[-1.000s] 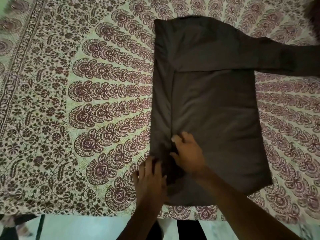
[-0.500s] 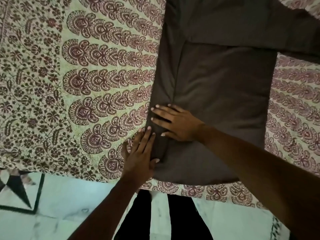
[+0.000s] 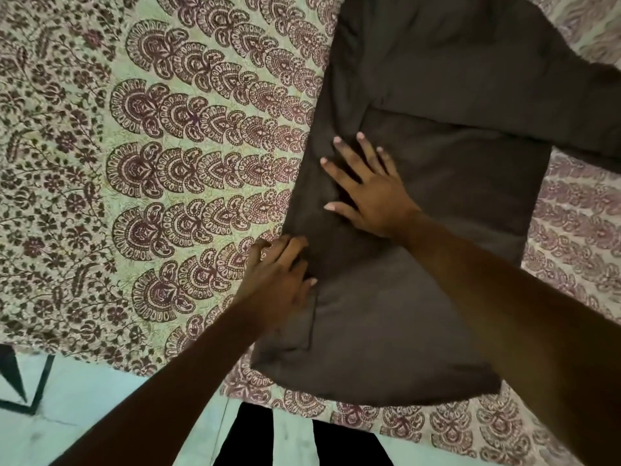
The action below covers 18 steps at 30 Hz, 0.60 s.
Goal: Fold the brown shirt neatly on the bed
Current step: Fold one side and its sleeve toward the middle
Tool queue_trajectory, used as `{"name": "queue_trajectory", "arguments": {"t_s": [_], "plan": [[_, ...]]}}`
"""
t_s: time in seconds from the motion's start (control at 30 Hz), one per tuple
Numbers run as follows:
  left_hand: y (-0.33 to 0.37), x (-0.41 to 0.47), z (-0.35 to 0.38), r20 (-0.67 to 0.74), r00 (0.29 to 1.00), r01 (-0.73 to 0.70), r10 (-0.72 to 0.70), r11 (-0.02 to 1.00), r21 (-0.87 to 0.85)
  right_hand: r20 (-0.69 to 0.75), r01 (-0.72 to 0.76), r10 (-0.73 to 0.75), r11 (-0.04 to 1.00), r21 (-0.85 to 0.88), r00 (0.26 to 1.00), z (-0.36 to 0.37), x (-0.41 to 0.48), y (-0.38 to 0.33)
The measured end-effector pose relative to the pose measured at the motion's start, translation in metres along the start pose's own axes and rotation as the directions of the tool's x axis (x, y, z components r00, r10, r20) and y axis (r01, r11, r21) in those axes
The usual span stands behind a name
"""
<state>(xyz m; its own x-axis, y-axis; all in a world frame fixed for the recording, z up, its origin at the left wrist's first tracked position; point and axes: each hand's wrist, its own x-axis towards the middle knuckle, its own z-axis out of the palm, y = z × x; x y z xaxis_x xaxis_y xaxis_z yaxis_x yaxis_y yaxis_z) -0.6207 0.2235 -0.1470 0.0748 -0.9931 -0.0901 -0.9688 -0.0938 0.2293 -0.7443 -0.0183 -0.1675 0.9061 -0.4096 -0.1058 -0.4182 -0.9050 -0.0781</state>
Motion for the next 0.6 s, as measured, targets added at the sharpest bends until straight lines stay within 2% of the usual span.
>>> {"name": "queue_trajectory", "arguments": {"t_s": [0.1, 0.13, 0.23, 0.27, 0.3, 0.33, 0.4, 0.43, 0.5, 0.57, 0.6], "plan": [[-0.010, 0.037, -0.003, -0.014, 1.000, 0.023, -0.024, 0.996, -0.091, 0.082, 0.244, -0.239, 0.968, -0.053, 0.968, -0.001, 0.014, 0.020], [-0.014, 0.049, -0.004, 0.022, 0.999, 0.043, -0.041, 0.995, -0.095, 0.085, 0.252, -0.246, 0.966, -0.065, 0.966, -0.002, 0.019, 0.028], [-0.025, 0.076, -0.010, 0.168, 0.985, 0.059, -0.049, 0.997, -0.053, 0.033, -0.027, 0.028, 0.999, -0.029, 0.999, -0.006, 0.034, 0.049], [-0.027, 0.082, -0.011, 0.194, 0.980, 0.053, -0.043, 0.998, -0.044, 0.034, -0.059, 0.059, 0.998, -0.018, 0.998, -0.008, 0.038, 0.053], [-0.029, 0.090, -0.013, 0.187, 0.982, 0.042, -0.033, 0.998, -0.046, 0.047, -0.006, 0.008, 1.000, -0.029, 0.999, -0.009, 0.041, 0.056], [-0.031, 0.097, -0.013, 0.147, 0.989, 0.026, -0.017, 0.998, -0.056, 0.066, 0.111, -0.107, 0.992, -0.053, 0.992, -0.008, 0.044, 0.058], [-0.035, 0.112, -0.014, 0.030, 1.000, 0.000, 0.001, 0.999, -0.054, 0.114, 0.340, -0.330, 0.937, -0.084, 0.937, -0.005, 0.051, 0.063], [-0.037, 0.118, -0.013, -0.010, 1.000, 0.005, -0.006, 0.999, -0.041, 0.122, 0.367, -0.355, 0.927, -0.085, 0.927, -0.003, 0.055, 0.066], [-0.046, 0.133, -0.014, -0.011, 0.999, 0.040, -0.040, 0.999, -0.014, 0.083, 0.235, -0.228, 0.969, -0.078, 0.970, -0.002, 0.067, 0.077], [-0.054, 0.146, -0.015, 0.067, 0.997, 0.044, -0.044, 0.999, 0.007, 0.023, 0.044, -0.043, 0.998, -0.047, 0.999, -0.008, 0.081, 0.090], [-0.057, 0.150, -0.015, 0.103, 0.994, 0.035, -0.037, 0.999, 0.022, 0.009, -0.001, 0.001, 0.999, -0.034, 1.000, -0.013, 0.088, 0.093]]}}
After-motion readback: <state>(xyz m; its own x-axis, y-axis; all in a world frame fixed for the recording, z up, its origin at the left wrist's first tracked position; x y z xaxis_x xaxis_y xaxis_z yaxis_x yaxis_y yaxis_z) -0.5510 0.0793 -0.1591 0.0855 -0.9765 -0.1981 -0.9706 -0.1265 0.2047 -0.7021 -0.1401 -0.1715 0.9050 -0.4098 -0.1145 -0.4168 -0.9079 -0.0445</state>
